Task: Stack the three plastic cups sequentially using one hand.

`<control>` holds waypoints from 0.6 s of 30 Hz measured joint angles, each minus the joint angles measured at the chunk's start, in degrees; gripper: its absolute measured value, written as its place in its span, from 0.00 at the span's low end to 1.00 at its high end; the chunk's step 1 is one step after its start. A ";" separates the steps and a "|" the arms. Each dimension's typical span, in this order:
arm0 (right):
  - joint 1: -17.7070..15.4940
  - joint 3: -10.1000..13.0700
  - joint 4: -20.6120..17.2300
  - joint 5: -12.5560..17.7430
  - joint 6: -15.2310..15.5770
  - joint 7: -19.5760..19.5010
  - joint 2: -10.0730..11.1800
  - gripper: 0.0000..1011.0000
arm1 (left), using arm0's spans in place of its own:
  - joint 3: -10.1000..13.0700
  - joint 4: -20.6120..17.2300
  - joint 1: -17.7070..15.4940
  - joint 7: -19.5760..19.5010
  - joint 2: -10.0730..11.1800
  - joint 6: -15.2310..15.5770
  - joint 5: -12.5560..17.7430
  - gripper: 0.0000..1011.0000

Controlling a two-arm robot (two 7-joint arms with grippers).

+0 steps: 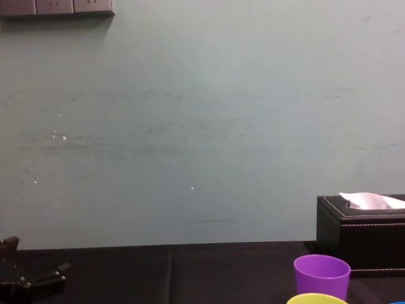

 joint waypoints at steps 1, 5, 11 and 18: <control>-0.09 -0.17 0.00 0.26 -0.49 0.85 -0.10 0.99 | 0.00 0.00 0.00 0.00 0.00 0.00 0.00 1.00; 0.67 -1.48 0.67 0.51 -2.64 3.77 -1.93 0.99 | 0.00 0.00 0.00 0.00 0.00 0.00 0.00 1.00; 2.84 -2.84 2.31 -0.42 -3.69 4.61 -4.92 0.99 | 0.00 0.00 0.00 0.00 0.00 0.00 0.00 1.00; 6.29 -4.05 5.23 -1.09 -4.00 4.37 -10.06 0.99 | 0.00 0.00 0.00 0.00 0.00 0.00 0.00 1.00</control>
